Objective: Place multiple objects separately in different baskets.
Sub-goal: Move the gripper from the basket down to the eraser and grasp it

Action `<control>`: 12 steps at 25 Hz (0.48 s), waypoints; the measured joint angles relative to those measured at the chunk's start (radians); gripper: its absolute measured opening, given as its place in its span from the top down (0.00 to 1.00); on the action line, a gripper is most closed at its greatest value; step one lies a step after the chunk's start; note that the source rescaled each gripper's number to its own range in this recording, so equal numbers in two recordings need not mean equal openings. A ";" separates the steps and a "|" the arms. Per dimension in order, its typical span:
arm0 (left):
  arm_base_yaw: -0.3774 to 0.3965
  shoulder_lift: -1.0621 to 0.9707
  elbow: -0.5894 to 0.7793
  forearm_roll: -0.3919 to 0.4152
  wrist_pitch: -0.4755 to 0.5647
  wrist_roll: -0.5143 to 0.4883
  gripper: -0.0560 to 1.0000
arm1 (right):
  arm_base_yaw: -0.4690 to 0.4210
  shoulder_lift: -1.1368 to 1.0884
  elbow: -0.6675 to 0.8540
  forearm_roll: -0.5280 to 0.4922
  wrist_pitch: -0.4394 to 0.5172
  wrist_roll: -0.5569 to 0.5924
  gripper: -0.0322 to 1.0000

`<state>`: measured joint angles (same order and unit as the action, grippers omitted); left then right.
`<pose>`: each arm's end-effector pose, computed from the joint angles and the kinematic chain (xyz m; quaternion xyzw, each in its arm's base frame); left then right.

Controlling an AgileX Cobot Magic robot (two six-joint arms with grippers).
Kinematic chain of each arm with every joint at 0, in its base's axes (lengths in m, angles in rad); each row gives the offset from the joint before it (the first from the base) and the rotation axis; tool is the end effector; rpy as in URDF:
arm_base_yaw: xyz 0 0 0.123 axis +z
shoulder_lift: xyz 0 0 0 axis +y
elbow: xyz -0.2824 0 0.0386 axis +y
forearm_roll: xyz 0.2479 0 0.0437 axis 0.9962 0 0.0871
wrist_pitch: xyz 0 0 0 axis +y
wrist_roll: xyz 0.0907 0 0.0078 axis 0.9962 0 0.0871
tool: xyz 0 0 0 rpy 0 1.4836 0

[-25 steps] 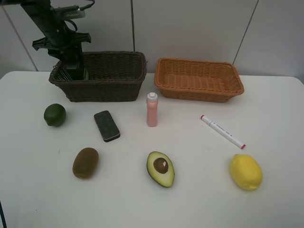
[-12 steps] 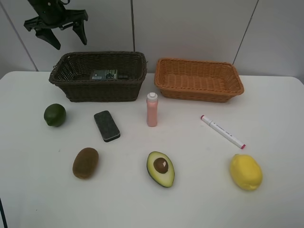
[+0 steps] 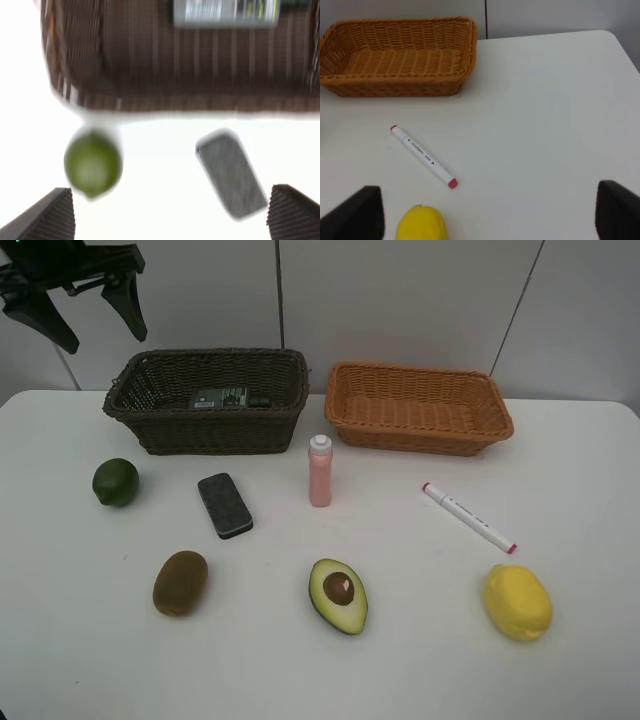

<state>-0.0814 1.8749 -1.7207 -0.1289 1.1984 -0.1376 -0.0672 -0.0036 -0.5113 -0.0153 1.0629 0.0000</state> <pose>0.3981 -0.0434 0.2998 -0.0417 0.9855 -0.0791 0.1440 -0.0069 -0.0008 0.2801 0.0289 0.8494 -0.0253 0.5264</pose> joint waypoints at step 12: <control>-0.077 -0.288 0.537 -0.059 -0.037 -0.178 0.00 | 0.000 0.000 0.000 0.000 0.000 0.000 0.00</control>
<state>-0.1581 1.5870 -1.1834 -0.1878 1.1616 -0.3158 -0.0672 -0.0036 -0.5113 -0.0153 1.0629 0.0000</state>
